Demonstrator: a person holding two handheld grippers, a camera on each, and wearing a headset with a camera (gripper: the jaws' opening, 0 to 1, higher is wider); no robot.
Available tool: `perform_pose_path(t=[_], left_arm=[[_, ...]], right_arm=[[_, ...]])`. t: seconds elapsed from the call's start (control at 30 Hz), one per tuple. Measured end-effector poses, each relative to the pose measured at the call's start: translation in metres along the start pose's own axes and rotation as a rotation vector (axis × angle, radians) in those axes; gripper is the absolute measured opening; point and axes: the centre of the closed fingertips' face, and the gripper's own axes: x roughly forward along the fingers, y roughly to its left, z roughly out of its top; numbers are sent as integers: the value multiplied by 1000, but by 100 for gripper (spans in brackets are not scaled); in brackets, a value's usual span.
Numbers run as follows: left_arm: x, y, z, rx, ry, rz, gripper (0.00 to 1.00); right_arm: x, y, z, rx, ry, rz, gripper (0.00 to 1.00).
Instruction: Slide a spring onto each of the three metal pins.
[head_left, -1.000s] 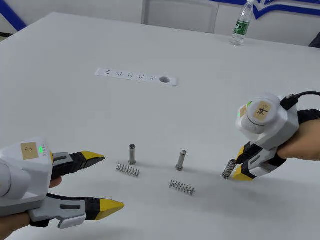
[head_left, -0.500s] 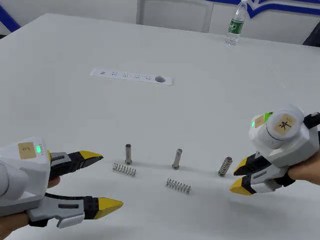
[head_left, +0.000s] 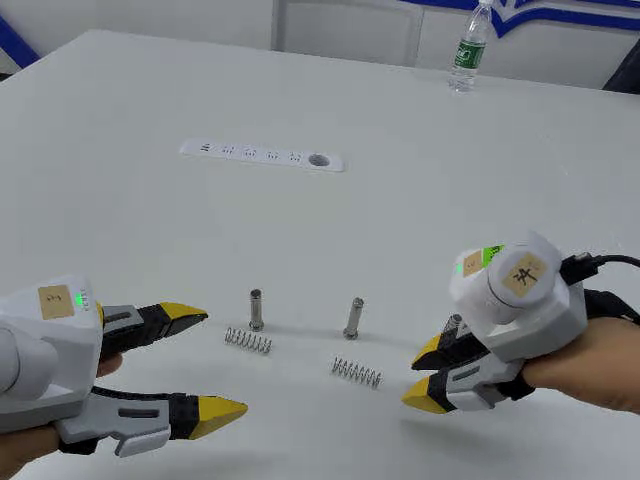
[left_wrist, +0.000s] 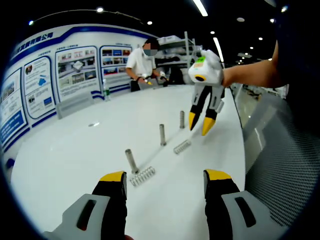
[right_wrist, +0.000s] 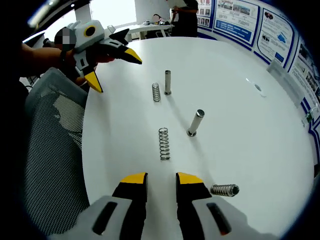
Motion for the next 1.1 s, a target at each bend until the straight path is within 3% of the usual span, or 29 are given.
perform_pose_path(t=[0.3, 1.1], left_arm=[[3, -3, 0, 0, 1, -7, 63], [9, -10, 2, 7, 4, -32, 61]], right_arm=[[17, -2, 16, -11, -26, 0, 23], [37, -4, 14, -52, -1, -3, 15]])
